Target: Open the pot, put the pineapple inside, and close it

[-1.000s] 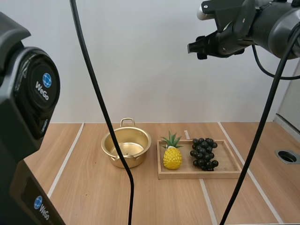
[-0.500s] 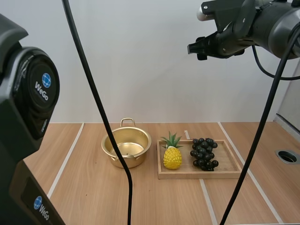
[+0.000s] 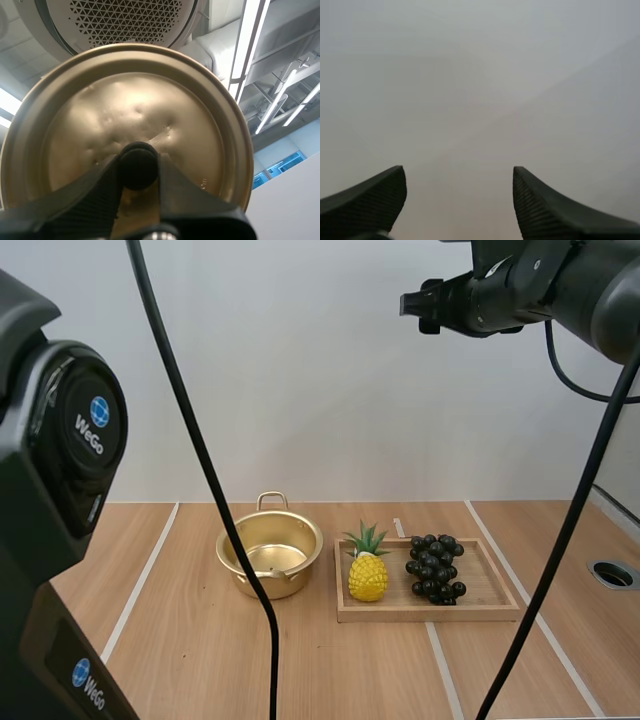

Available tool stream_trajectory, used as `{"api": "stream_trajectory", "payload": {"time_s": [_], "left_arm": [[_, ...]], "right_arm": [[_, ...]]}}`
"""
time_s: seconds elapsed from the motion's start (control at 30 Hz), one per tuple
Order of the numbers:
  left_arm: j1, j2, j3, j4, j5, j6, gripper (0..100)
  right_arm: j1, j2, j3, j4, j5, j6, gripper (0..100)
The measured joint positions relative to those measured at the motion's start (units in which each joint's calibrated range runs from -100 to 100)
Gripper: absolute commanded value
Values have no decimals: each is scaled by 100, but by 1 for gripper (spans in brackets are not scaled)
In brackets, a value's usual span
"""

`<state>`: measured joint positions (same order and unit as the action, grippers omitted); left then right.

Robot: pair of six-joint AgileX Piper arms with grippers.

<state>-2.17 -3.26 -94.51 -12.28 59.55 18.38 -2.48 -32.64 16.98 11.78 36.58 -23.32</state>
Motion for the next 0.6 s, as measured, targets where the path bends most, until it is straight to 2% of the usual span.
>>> {"api": "stream_trajectory", "payload": {"time_s": [0.2,0.6], "left_arm": [[0,0,0,0,200,0,0],[0,0,0,0,271,0,0]], "right_arm": [[0,0,0,131,55,0,100],[0,0,0,143,1485,29,100]]}}
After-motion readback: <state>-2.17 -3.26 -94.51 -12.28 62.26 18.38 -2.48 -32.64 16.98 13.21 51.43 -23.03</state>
